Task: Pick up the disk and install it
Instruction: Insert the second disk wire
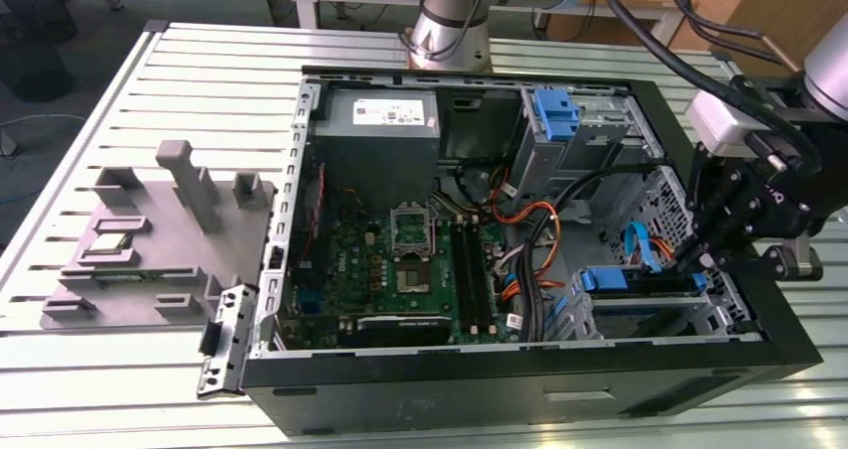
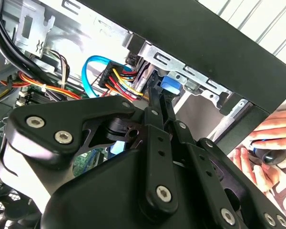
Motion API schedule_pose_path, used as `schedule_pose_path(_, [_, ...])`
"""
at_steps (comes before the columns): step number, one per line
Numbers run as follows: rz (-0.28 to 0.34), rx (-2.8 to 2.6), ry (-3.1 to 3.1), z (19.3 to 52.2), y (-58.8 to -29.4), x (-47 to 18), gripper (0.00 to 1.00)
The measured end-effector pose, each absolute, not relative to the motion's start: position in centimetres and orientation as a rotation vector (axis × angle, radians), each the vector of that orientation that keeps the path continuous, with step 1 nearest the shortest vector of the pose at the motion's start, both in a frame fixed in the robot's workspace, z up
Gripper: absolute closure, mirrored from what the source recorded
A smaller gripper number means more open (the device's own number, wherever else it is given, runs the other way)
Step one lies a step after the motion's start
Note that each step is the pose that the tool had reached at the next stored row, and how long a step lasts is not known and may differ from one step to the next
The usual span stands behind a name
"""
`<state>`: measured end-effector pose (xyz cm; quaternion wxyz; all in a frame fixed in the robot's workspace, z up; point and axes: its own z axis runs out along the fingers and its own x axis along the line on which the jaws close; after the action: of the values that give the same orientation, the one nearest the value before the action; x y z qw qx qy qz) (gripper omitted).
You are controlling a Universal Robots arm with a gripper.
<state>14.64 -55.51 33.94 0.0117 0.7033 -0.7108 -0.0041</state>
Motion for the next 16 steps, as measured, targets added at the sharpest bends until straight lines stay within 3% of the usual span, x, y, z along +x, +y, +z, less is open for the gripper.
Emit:
schedule_pose_path(8, [-0.013, 2.193, -2.216, 33.87, -55.51, 14.64, 0.84])
schedule_pose_path(10, [-0.013, 2.193, -2.217, 33.86, -55.52, 14.63, 0.83])
schedule_pose_path(11, [-0.013, 2.193, -2.216, 33.86, -55.51, 14.64, 0.76])
schedule_pose_path(16, [-0.013, 2.193, -2.217, 33.80, -55.51, 14.51, 0.76])
